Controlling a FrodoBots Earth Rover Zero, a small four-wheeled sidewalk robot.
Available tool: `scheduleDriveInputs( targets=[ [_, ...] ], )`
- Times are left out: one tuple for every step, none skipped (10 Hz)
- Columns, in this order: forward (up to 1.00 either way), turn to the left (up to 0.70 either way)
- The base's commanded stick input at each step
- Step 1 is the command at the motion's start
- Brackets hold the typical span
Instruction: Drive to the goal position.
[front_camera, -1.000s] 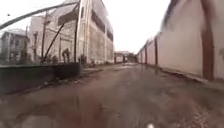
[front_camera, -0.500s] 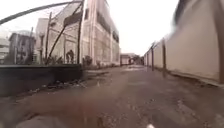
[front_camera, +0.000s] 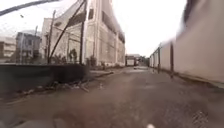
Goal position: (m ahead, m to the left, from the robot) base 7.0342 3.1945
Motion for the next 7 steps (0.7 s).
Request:
scheduleDriveInputs(
  targets=[
    [0.7, -0.23],
    [0.7, -0.23],
    [0.7, -0.23],
    [0.7, -0.23],
    [0.7, -0.23],
    [0.7, -0.23],
    [0.7, -0.23]
  ],
)
